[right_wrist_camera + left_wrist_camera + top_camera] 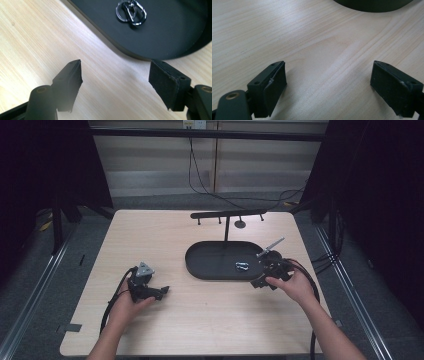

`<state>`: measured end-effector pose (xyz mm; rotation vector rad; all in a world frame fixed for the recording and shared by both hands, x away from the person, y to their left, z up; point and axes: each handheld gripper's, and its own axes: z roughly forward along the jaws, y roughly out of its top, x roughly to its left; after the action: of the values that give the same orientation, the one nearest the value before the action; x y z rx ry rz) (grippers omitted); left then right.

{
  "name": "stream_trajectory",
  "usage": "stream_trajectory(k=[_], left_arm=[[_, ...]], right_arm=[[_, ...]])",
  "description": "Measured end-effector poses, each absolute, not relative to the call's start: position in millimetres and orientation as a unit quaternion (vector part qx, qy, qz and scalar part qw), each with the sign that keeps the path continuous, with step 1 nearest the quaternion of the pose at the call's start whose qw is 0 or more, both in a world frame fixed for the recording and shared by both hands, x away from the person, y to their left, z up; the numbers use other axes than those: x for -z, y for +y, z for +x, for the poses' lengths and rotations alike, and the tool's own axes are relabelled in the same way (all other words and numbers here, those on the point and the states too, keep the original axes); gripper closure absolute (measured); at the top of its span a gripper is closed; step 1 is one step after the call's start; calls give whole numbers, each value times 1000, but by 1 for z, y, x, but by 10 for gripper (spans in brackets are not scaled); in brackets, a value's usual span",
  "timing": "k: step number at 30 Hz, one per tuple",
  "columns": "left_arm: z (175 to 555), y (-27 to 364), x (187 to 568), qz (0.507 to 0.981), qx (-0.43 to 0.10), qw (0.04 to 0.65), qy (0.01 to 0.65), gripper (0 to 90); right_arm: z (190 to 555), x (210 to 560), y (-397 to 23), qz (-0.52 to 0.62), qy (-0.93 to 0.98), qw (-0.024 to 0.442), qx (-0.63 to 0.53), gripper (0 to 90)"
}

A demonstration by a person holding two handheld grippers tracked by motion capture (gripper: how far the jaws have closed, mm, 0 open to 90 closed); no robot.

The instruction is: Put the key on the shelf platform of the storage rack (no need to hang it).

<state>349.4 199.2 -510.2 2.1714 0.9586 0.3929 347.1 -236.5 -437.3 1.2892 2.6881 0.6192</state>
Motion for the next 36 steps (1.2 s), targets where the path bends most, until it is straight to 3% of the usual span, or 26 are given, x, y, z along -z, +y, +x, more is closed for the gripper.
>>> stream_trajectory(k=[36], left_arm=[[348, 199, 510, 842, -151, 361, 371, 131]], right_arm=[[320, 455, -276, 436, 877, 48, -194, 252]])
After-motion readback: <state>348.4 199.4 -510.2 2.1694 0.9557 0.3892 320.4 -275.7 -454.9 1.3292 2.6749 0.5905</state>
